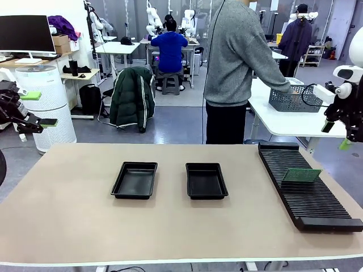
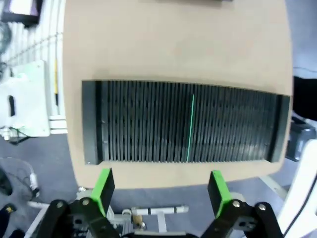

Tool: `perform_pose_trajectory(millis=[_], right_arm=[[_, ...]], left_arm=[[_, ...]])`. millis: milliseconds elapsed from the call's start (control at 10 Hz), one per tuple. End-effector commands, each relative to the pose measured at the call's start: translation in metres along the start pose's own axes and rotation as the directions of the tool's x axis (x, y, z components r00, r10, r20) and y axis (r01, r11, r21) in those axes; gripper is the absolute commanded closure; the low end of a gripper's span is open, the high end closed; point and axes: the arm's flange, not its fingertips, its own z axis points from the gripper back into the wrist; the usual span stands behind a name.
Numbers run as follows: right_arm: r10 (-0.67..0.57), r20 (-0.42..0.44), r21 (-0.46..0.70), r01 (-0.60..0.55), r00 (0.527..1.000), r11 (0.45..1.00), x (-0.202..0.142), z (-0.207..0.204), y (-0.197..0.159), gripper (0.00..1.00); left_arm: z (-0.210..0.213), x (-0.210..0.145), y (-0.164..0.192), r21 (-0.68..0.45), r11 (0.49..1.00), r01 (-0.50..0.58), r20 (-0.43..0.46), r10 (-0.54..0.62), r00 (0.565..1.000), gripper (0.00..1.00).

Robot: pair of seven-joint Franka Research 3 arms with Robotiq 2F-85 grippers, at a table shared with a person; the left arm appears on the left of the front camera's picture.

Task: Inspect and transfer BCBs to ESD trays.
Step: Pick up the Blank PCB from the PCB Rack and place it in the left ESD tray.

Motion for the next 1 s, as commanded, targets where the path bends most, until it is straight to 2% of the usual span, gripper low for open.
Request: perform_pose_trajectory(millis=[0,900], right_arm=[[-0.012,-0.055,-0.034,0.010,0.998,0.999,0.0085,-0.0056,0.0036,0.00],[0.005,-0.027,-0.023,-0.006,1.000,1.000,0.0018,0.0002,-0.0010,0.00]], left_arm=[[-0.0010,-0.0010,-0.0016,0.007,1.000,0.005,0.013,-0.005,1.000,0.00],[-0.0010,-0.0010,-0.0016,0.007,1.000,0.005,0.013,-0.005,1.000,0.00]])
